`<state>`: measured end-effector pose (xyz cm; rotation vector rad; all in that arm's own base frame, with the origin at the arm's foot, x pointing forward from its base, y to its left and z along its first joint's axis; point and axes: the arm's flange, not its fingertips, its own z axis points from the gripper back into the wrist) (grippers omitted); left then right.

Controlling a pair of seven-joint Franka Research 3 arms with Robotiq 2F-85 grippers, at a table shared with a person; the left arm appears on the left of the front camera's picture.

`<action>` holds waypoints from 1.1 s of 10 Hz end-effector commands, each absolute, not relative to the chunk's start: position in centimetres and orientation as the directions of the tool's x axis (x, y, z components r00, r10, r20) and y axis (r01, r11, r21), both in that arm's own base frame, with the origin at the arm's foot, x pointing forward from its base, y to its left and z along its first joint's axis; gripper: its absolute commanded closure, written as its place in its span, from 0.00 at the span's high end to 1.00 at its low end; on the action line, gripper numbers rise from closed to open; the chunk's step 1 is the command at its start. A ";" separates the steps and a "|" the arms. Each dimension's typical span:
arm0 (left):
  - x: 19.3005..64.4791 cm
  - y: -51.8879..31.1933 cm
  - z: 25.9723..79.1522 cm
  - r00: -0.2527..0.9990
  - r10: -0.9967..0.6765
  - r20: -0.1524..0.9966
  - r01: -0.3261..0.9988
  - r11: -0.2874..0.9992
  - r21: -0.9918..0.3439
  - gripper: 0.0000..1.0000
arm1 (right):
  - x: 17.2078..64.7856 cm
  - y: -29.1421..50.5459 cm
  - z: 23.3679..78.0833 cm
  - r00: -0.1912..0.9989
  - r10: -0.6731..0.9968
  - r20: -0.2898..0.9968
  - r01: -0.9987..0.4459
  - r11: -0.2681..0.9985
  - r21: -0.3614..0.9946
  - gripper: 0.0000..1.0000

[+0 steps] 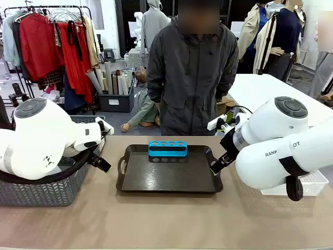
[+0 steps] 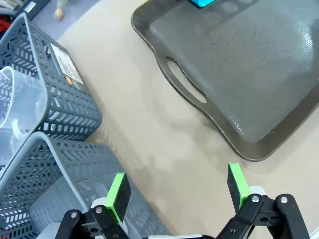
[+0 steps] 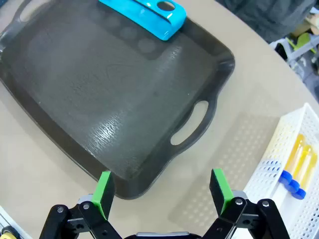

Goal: Prepare the laboratory tools.
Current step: Pick up one Large Measuring Cup and place it on the Handle tray.

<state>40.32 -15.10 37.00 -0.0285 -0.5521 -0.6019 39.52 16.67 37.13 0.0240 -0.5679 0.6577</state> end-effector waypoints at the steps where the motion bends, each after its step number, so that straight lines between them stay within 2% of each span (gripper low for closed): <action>1: 40.3 -15.1 37.0 0.685 -0.530 0.501 0.544 0.828 0.132 1.00 | 39.5 16.7 37.1 0.646 0.572 0.507 -0.584 0.797 -0.154 1.00; 11: 40.3 -15.1 37.0 0.685 -0.530 0.501 0.544 0.828 0.132 1.00 | 39.5 16.7 37.1 0.646 0.572 0.507 -0.584 0.797 -0.154 1.00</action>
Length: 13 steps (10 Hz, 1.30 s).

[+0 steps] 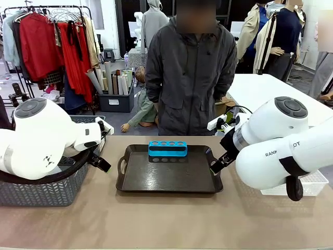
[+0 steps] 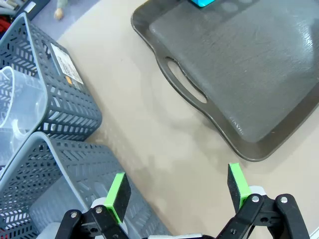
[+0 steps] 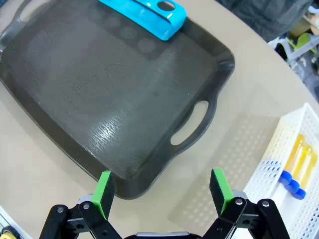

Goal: Prepare the laboratory tools.
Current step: Pick up one Large Measuring Cup and place it on the Handle tray.

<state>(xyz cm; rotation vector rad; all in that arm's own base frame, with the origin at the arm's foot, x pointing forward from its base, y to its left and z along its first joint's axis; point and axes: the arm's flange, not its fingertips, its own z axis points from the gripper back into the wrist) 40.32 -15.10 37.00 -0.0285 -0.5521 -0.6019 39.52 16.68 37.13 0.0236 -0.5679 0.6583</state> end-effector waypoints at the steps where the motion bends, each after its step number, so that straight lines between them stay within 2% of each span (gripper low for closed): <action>1: 40.3 -15.1 37.0 0.685 -0.530 0.501 0.544 0.828 0.132 1.00 | 39.5 16.7 37.1 0.646 0.572 0.507 -0.584 0.797 -0.154 1.00; 8: 40.3 -15.1 37.0 0.685 -0.530 0.501 0.545 0.828 0.132 1.00 | 39.3 16.8 37.0 0.639 0.570 0.517 -0.594 0.793 -0.139 1.00; 13: 38.2 -16.2 39.4 0.654 -0.587 0.478 0.652 0.758 0.039 1.00 | 38.1 17.8 38.6 0.608 0.587 0.535 -0.661 0.747 -0.069 1.00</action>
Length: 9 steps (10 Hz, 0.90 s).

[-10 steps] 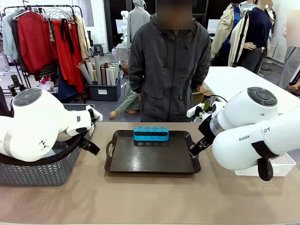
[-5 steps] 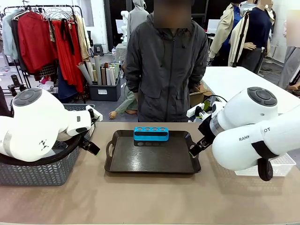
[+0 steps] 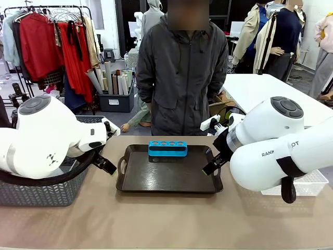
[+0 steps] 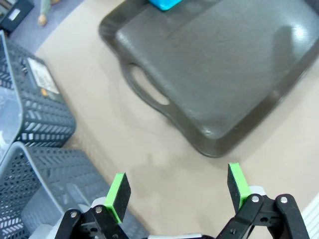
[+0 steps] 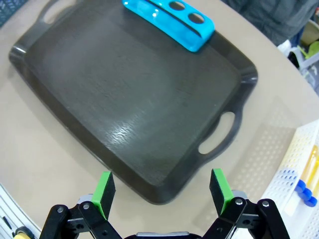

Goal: Prepare the laboratory tools.
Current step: Pick up one Large Measuring Cup and place it on the Handle tray.

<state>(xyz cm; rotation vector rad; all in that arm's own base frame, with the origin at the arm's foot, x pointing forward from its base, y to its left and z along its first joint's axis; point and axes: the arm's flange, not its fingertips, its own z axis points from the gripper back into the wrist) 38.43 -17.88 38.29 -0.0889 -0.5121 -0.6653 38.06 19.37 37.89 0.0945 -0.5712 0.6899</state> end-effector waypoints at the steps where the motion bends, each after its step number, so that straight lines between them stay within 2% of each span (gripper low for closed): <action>1: 38.5 -17.1 41.5 0.642 -0.599 0.478 0.682 0.731 0.000 1.00 | 38.1 17.9 39.5 0.608 0.590 0.532 -0.674 0.737 -0.047 1.00; 5: 38.6 -17.2 47.7 0.543 -0.655 0.526 0.808 0.578 -0.116 1.00 | 38.4 18.3 45.2 0.563 0.640 0.523 -0.750 0.661 -0.001 1.00; 7: 39.1 -17.2 50.0 0.514 -0.654 0.555 0.827 0.549 -0.120 1.00 | 38.9 17.9 48.2 0.540 0.652 0.532 -0.768 0.640 -0.005 1.00; 9: 39.4 -16.9 52.2 0.429 -0.663 0.614 0.861 0.506 -0.055 1.00 | 39.4 16.7 51.1 0.508 0.646 0.570 -0.785 0.620 -0.003 1.00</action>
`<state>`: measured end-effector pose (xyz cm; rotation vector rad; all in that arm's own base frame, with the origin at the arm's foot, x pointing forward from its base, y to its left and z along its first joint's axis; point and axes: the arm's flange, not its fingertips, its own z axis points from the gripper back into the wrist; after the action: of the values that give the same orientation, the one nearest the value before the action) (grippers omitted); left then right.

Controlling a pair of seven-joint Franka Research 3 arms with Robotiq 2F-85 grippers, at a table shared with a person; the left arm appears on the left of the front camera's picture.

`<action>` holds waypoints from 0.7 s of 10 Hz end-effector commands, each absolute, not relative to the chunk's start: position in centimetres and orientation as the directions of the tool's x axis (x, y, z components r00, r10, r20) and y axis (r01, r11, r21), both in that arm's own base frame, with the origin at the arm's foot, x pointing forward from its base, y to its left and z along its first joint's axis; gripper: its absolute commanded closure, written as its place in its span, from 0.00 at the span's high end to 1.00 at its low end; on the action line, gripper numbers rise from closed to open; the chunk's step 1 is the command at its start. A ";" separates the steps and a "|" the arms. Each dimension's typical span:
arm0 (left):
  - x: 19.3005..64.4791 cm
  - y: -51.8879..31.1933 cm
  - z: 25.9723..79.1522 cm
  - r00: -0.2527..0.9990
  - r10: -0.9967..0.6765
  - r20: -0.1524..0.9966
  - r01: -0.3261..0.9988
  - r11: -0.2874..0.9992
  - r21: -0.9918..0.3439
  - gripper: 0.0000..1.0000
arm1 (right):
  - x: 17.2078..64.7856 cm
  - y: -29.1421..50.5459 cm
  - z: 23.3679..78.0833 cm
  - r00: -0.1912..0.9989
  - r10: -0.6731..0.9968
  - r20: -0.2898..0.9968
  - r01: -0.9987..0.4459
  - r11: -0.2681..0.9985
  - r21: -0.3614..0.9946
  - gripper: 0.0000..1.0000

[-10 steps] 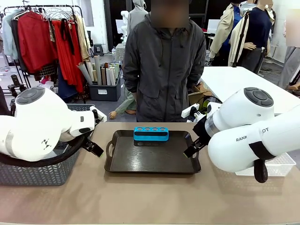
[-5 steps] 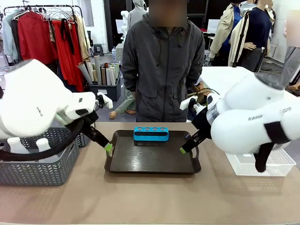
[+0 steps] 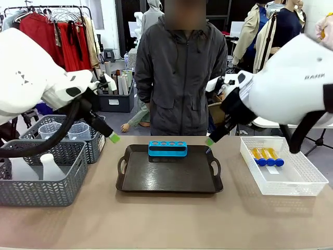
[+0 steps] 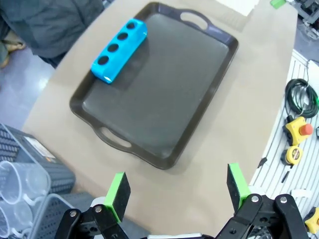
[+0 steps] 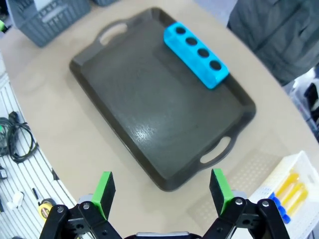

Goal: Prepare the laboratory tools.
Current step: Pick up one Large Measuring Cup and place it on the Handle tray.

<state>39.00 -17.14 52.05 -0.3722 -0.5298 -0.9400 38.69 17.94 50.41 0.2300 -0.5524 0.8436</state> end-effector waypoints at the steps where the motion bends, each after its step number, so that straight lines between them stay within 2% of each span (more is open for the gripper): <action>1: 39.4 -16.8 52.8 0.385 -0.665 0.640 0.866 0.499 -0.002 1.00 | 39.8 16.1 52.2 0.493 0.639 0.590 -0.791 0.612 -0.002 1.00; 7: 41.3 -17.2 56.5 0.322 -0.596 0.735 0.836 0.543 0.075 1.00 | 40.8 14.1 55.9 0.433 0.573 0.696 -0.789 0.615 -0.015 1.00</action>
<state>40.46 -17.13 56.64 -0.3233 -0.7617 -0.9492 40.12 14.63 55.90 0.3064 -0.6887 0.8494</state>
